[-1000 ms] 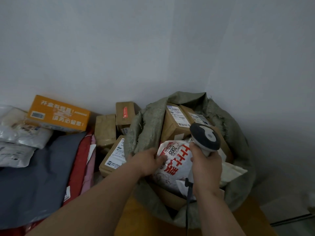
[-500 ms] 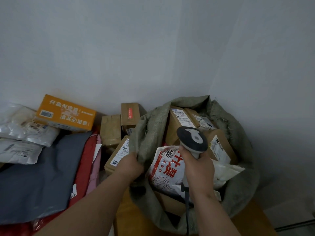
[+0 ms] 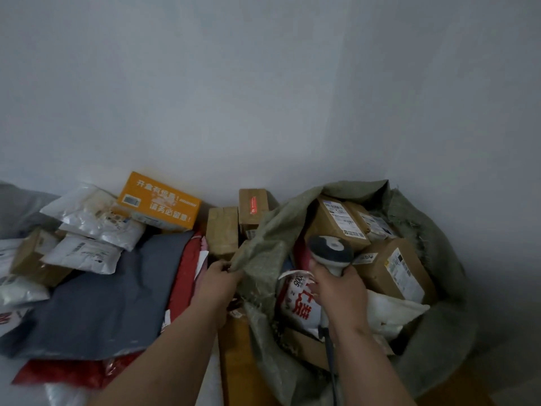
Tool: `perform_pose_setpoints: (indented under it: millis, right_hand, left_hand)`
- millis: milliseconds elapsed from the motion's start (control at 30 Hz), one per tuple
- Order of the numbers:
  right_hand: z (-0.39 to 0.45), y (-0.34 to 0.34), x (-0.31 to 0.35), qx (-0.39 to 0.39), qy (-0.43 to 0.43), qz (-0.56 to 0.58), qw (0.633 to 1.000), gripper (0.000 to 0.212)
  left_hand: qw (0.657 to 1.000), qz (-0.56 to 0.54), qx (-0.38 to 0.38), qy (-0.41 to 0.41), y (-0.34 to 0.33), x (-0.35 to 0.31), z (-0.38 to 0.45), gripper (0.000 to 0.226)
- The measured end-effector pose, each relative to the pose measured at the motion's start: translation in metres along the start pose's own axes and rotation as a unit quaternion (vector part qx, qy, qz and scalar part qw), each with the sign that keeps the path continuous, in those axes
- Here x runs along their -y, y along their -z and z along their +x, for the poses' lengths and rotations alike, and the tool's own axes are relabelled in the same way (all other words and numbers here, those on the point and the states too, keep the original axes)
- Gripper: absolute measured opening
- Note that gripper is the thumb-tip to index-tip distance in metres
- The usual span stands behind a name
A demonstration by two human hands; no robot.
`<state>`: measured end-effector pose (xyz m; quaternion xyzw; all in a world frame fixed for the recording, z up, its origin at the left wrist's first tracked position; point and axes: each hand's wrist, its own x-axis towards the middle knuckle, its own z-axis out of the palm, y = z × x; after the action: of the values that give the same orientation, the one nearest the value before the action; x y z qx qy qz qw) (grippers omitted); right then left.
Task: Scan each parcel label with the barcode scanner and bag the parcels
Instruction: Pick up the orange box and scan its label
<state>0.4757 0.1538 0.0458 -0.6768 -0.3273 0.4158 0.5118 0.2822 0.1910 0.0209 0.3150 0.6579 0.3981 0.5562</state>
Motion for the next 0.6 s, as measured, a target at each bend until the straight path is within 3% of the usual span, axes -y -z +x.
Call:
perform_pose_setpoints:
  millis: [133, 367, 600]
  right_hand:
    - [-0.014, -0.01, 0.038, 0.007, 0.067, 0.065, 0.996, 0.02]
    - [-0.057, -0.059, 0.054, 0.213, 0.026, 0.032, 0.976, 0.019]
    - [-0.082, -0.119, 0.025, 0.274, -0.005, -0.013, 0.962, 0.013]
  left_hand:
    - [0.998, -0.05, -0.035, -0.026, 0.02, 0.011, 0.0, 0.045]
    - [0.99, -0.014, -0.126, -0.064, 0.064, 0.022, 0.001, 0.038]
    - [0.962, 0.069, -0.253, -0.071, 0.13, 0.045, -0.002, 0.038]
